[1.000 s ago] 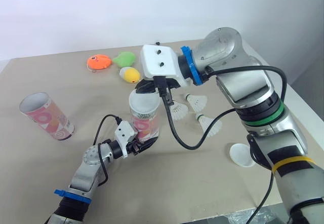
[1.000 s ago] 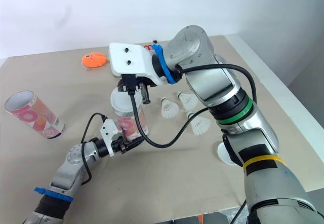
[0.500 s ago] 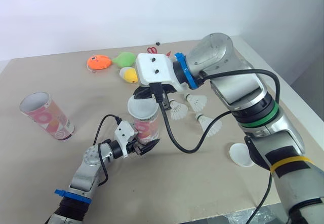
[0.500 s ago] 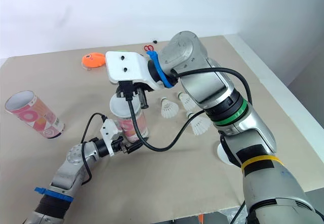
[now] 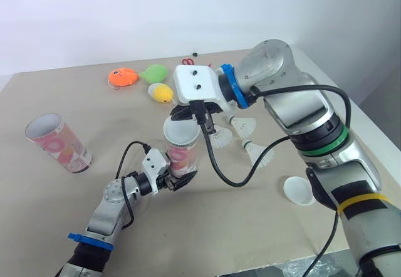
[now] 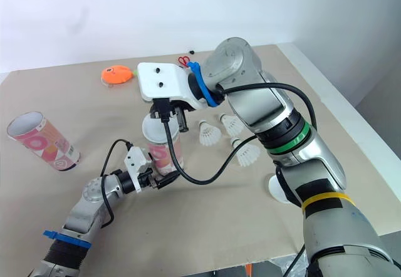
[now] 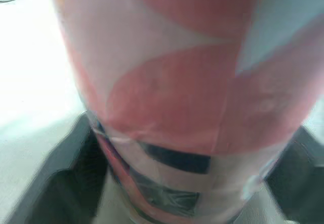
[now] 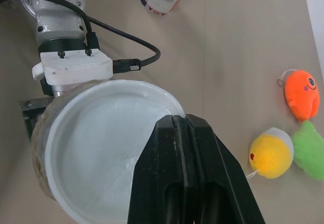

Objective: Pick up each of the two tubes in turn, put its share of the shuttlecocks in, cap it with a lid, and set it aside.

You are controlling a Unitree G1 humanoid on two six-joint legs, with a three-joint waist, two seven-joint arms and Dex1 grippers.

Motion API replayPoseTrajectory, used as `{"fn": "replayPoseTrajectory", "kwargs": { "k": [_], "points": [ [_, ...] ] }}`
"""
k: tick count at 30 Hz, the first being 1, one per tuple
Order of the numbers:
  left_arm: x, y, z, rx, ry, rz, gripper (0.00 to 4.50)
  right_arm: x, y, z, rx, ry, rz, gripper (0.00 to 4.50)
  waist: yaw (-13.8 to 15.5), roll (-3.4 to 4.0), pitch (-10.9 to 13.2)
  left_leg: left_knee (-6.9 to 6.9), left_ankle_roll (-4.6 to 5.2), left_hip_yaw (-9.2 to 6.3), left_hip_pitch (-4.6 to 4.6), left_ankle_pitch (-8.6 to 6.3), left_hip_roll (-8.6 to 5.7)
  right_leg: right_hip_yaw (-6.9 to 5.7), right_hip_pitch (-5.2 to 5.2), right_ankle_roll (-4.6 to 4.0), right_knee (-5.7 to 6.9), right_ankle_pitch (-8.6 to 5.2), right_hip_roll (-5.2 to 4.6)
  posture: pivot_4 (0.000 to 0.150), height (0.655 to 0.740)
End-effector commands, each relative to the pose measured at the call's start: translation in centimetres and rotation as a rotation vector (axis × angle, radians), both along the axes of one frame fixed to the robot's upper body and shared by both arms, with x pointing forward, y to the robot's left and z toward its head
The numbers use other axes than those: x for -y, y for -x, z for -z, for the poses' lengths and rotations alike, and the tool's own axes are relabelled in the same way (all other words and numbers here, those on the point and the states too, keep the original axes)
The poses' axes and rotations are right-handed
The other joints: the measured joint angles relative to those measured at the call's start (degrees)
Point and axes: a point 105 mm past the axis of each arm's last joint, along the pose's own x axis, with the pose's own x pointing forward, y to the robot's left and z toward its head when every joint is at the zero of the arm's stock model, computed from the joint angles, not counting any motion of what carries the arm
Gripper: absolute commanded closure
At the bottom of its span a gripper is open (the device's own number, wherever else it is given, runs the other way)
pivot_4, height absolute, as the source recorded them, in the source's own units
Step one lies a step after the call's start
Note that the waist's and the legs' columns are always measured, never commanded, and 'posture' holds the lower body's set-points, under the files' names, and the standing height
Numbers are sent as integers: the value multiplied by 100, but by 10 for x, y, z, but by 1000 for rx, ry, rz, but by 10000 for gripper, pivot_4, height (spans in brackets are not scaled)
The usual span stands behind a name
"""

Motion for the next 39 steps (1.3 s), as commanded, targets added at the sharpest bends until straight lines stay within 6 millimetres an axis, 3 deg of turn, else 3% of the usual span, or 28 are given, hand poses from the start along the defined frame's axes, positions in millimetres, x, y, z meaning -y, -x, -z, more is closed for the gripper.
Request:
{"fn": "replayPoseTrajectory", "kwargs": {
  "k": [1,32,37,39],
  "points": [
    [-3,7,31,-119,-41,-12,5507,-5,5,-11,40,-13,-30,45000,-1,0,0,1,0,0,0,0,0,0,0,0,1,0,0,1500,7400],
    [1,4,29,-112,-40,-6,5507,-9,8,16,-26,53,-49,45000,-3,-1,-4,28,2,1,2,-2,-1,12,9,-1,15,1,4,1500,7400],
    [0,6,29,-115,-34,-8,19321,-9,7,17,-24,55,-49,45000,-5,-4,-6,29,2,2,3,-2,-1,18,10,-1,16,1,7,1500,7400],
    [-1,6,29,-114,-36,-12,19321,-9,7,18,-24,56,-48,45000,-6,-5,-6,29,2,2,4,-2,-1,20,10,-1,16,1,7,1500,7400]
  ]
}}
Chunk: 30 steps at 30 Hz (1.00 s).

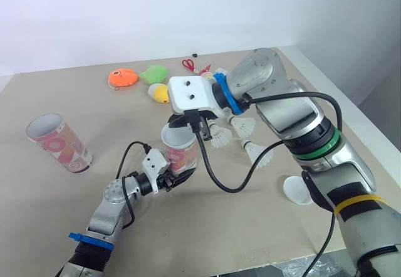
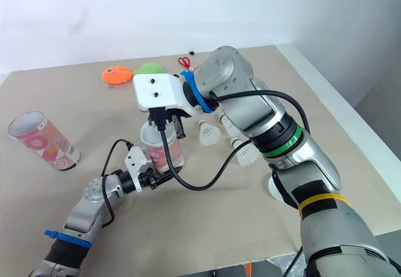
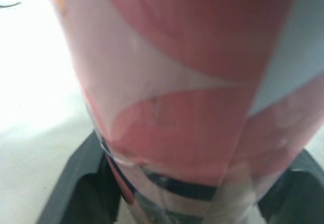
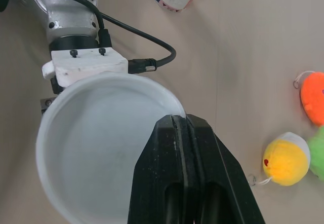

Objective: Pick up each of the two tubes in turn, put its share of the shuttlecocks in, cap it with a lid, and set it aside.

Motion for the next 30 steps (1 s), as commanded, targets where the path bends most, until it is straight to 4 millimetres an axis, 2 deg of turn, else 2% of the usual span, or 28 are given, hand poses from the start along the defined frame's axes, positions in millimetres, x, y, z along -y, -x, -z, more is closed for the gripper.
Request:
{"fn": "replayPoseTrajectory", "kwargs": {
  "k": [1,28,29,30],
  "points": [
    [-2,6,29,-112,-41,-13,19321,-3,4,4,-8,10,-24,45000,-1,-1,-1,0,0,0,1,0,0,1,0,0,1,0,1,1500,7400],
    [-2,6,29,-111,-47,-7,19321,-8,6,6,36,-15,-80,45000,-6,-9,-10,3,0,5,14,0,2,11,5,-1,9,1,5,1500,7400],
    [-2,6,29,-110,-47,-7,19566,-9,6,5,37,-18,-82,38051,-6,-10,-10,3,0,5,14,0,1,11,5,-2,10,1,5,1500,7400],
    [-3,6,29,-110,-48,-6,19566,-9,7,4,39,-23,-85,35318,-7,-10,-10,3,0,5,15,0,2,12,5,-2,11,1,5,1500,7400]
  ]
}}
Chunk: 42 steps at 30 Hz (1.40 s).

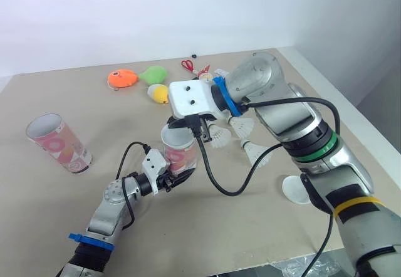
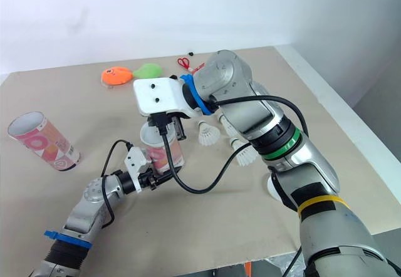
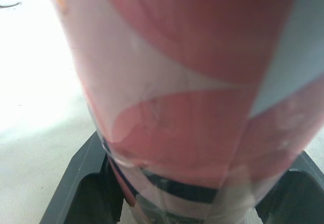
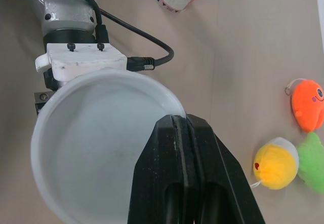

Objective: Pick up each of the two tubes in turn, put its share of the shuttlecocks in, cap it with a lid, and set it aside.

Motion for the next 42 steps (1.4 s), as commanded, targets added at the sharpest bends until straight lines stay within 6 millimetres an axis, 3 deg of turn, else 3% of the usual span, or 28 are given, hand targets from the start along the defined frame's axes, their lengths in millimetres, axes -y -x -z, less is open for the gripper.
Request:
{"fn": "replayPoseTrajectory", "kwargs": {
  "k": [1,2,4,8,13,25,28,29,35,42],
  "points": [
    [-2,7,30,-110,-48,-4,19566,-6,6,0,-6,-20,-42,31483,-1,1,0,0,0,0,0,0,0,0,-1,0,0,0,0,1500,7400],
    [-2,7,30,-111,-48,-4,19566,-7,7,-1,-5,-25,-45,27849,0,-2,-2,0,0,0,1,0,0,1,0,0,2,0,0,1500,7400],
    [-2,7,30,-111,-49,-3,19566,-7,7,-3,-4,-30,-48,16007,0,-4,-3,2,0,-1,0,0,0,1,0,0,2,0,1,1500,7400],
    [-2,7,30,-112,-48,-1,19566,-9,7,-6,2,-46,-52,338,0,-4,-3,5,0,2,0,0,-2,11,2,0,2,0,2,1500,7400],
    [-2,7,30,-112,-47,-3,19566,-12,6,-15,20,-84,-53,338,0,-4,-3,5,0,1,2,0,-1,12,1,-1,5,0,5,1500,7400],
    [-1,7,30,-113,-42,-3,19566,0,1,-66,104,-159,-37,338,-1,-6,-3,9,0,1,1,0,0,17,-1,-2,12,0,8,1500,7400],
    [0,7,30,-114,-41,-2,19566,9,1,-65,109,-117,-34,7965,-1,-6,-3,9,0,1,2,0,-1,19,-1,-2,12,0,9,1500,7400],
    [0,7,30,-114,-41,-1,19566,13,3,-61,108,-82,-37,12332,2,-7,-2,9,0,1,2,0,-1,19,-1,-2,12,0,9,1500,7400],
    [1,6,31,-114,-39,2,19566,19,11,-39,82,41,-71,44269,0,-7,-2,9,1,7,4,0,-2,29,-2,-2,12,0,9,1500,7400],
    [2,5,31,-111,-36,-1,19566,12,12,-13,52,107,-86,44703,0,-7,-2,16,1,6,5,0,-3,34,0,-1,19,0,10,1500,7400]
  ]
}}
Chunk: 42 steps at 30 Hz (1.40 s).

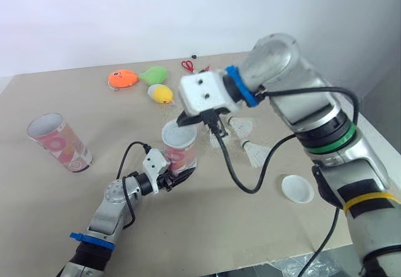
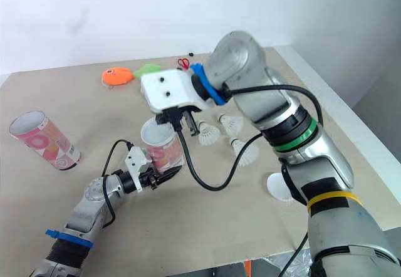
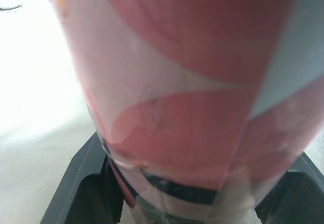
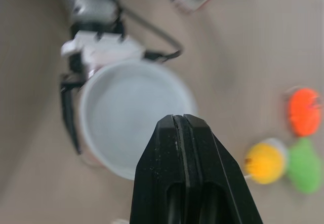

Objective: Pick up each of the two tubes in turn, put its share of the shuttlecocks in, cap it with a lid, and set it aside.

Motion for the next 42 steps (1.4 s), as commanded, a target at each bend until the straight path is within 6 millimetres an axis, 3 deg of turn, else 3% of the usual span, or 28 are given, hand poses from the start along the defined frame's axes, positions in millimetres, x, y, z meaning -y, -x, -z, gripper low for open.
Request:
{"fn": "replayPoseTrajectory", "kwargs": {
  "k": [1,27,36,42],
  "points": [
    [1,7,30,-114,-41,-2,19566,-7,6,-6,38,-3,-37,44703,1,0,0,0,0,-1,-1,0,0,0,0,0,0,0,0,1500,7400],
    [0,6,29,-112,-37,-6,19566,-38,18,27,-112,-44,-117,44703,-3,-1,-5,0,0,-3,15,0,5,5,4,-1,10,-1,11,1500,7400],
    [0,6,29,-110,-38,-3,19566,-46,23,56,-308,-111,-129,44703,-14,3,-39,-3,0,2,38,0,15,15,10,-14,24,-8,24,1500,7400],
    [1,6,30,-110,-39,3,19566,-53,22,78,-412,-138,-106,44703,-35,7,-107,-20,7,26,106,-11,27,35,47,-45,30,-28,33,1500,7400]
  ]
}}
